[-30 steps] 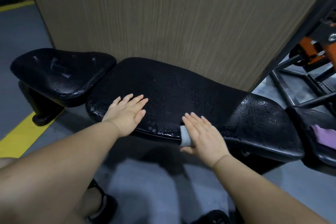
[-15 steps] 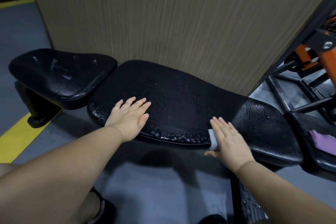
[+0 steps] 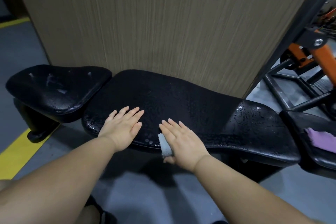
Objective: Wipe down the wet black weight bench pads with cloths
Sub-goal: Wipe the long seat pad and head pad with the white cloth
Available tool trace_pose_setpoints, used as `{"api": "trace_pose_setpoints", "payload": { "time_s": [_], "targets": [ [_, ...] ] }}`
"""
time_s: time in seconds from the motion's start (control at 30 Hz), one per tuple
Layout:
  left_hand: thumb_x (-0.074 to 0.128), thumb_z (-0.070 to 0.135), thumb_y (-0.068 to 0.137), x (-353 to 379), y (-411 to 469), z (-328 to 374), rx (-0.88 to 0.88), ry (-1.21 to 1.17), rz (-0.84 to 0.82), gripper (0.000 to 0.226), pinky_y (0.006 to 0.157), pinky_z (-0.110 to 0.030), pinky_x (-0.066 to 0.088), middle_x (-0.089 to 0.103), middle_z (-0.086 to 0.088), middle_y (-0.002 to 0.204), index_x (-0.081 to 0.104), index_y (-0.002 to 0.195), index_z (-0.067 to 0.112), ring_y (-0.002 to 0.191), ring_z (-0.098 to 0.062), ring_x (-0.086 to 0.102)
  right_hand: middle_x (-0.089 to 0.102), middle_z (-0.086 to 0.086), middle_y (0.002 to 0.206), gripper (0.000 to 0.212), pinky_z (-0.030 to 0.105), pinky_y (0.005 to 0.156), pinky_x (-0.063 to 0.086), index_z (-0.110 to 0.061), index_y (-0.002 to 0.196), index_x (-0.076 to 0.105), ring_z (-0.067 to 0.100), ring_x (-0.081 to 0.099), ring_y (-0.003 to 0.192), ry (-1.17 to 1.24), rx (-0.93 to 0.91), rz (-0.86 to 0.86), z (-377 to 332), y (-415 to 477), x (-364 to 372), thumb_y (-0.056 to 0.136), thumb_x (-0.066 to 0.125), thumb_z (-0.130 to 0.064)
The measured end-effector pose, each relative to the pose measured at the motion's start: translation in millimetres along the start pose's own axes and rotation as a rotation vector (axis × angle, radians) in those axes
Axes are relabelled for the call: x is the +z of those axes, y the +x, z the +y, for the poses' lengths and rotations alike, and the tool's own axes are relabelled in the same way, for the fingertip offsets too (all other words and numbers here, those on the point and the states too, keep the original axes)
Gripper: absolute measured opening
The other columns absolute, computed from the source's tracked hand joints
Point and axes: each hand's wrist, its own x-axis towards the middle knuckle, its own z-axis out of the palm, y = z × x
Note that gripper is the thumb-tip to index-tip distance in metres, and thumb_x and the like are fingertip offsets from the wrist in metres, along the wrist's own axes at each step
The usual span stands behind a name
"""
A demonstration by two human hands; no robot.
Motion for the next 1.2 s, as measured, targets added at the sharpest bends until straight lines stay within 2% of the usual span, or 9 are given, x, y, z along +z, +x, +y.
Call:
{"api": "trace_pose_setpoints", "payload": {
  "time_s": [0.07,0.13,0.3,0.47,0.6,0.77,0.87,1.0,1.2],
  "targets": [
    [0.014,0.043,0.104,-0.6,-0.3,0.1,0.005,-0.012,-0.001,0.051,0.121,-0.037,-0.003,0.004,0.018,0.162,0.008,0.155,0.037,0.149,-0.010,-0.004,0.038,0.006,0.151,0.115,0.035,0.120,0.011,-0.009,0.146,0.036,0.021,0.033,0.141,-0.038,0.056,-0.010,20.1,-15.8,2.9,0.054,0.079,-0.063],
    [0.014,0.043,0.104,-0.1,0.0,-0.3,0.003,-0.016,0.005,0.052,0.121,-0.037,-0.003,0.004,0.018,0.162,0.008,0.155,0.037,0.149,-0.010,-0.003,0.050,0.007,0.142,0.117,0.036,0.114,0.022,-0.009,0.138,0.047,0.023,0.047,0.131,-0.045,0.127,-0.036,49.7,-39.5,4.7,0.042,0.082,-0.065],
    [0.013,0.043,0.103,1.7,2.2,-0.8,-0.002,0.006,0.016,0.052,0.121,-0.037,-0.002,0.003,0.020,0.161,0.007,0.154,0.038,0.149,-0.009,-0.003,0.055,0.010,0.137,0.120,0.042,0.105,0.039,-0.004,0.134,0.051,0.026,0.052,0.127,-0.140,0.412,-0.109,121.5,-111.4,-0.9,0.036,0.088,-0.061],
    [0.012,0.043,0.103,1.8,2.6,-0.3,-0.004,0.007,0.007,0.052,0.121,-0.038,-0.002,0.002,0.019,0.161,0.006,0.155,0.038,0.149,-0.010,-0.004,0.054,0.012,0.137,0.119,0.043,0.107,0.032,-0.001,0.133,0.051,0.032,0.052,0.126,-0.141,0.514,-0.083,122.5,-122.0,6.2,0.037,0.090,-0.058],
    [0.012,0.044,0.103,1.3,3.0,0.9,-0.006,0.007,0.004,0.052,0.121,-0.039,-0.001,0.003,0.019,0.162,0.007,0.155,0.038,0.149,-0.011,-0.003,0.056,0.013,0.135,0.121,0.046,0.101,0.041,-0.001,0.130,0.055,0.031,0.055,0.123,-0.135,0.368,-0.035,94.6,-89.6,1.5,0.029,0.091,-0.058],
    [0.014,0.043,0.104,-1.5,0.5,3.1,-0.015,0.012,-0.012,0.051,0.121,-0.039,-0.001,0.004,0.018,0.162,0.008,0.155,0.037,0.149,-0.011,-0.002,0.056,0.012,0.135,0.119,0.047,0.103,0.037,-0.003,0.130,0.057,0.029,0.054,0.124,-0.069,0.164,-0.018,40.6,-39.4,4.2,0.031,0.088,-0.061],
    [0.015,0.042,0.104,-3.2,-1.8,5.7,-0.022,0.015,-0.038,0.051,0.121,-0.039,-0.002,0.003,0.017,0.162,0.008,0.155,0.036,0.150,-0.012,-0.003,0.054,0.011,0.138,0.117,0.044,0.107,0.031,-0.004,0.133,0.054,0.028,0.051,0.128,-0.051,0.135,0.003,28.6,-33.2,6.5,0.036,0.088,-0.059],
    [0.018,0.042,0.105,-15.6,0.6,15.1,-0.036,0.041,-0.126,0.053,0.121,-0.043,-0.003,0.000,0.015,0.162,0.007,0.156,0.032,0.150,-0.014,-0.005,0.054,0.007,0.139,0.116,0.043,0.108,0.034,-0.006,0.135,0.052,0.025,0.050,0.129,-0.047,0.134,0.043,34.1,-37.6,9.9,0.038,0.090,-0.056],
    [0.016,0.048,0.104,-16.5,14.4,89.4,0.231,0.106,-0.198,0.057,0.120,-0.049,-0.007,0.000,0.015,0.163,0.004,0.156,0.029,0.150,-0.011,-0.003,0.056,0.007,0.136,0.123,0.045,0.104,0.038,-0.006,0.136,0.050,0.027,0.053,0.126,-0.046,0.283,-0.041,87.4,-75.9,7.4,0.033,0.086,-0.065]
  ]
}}
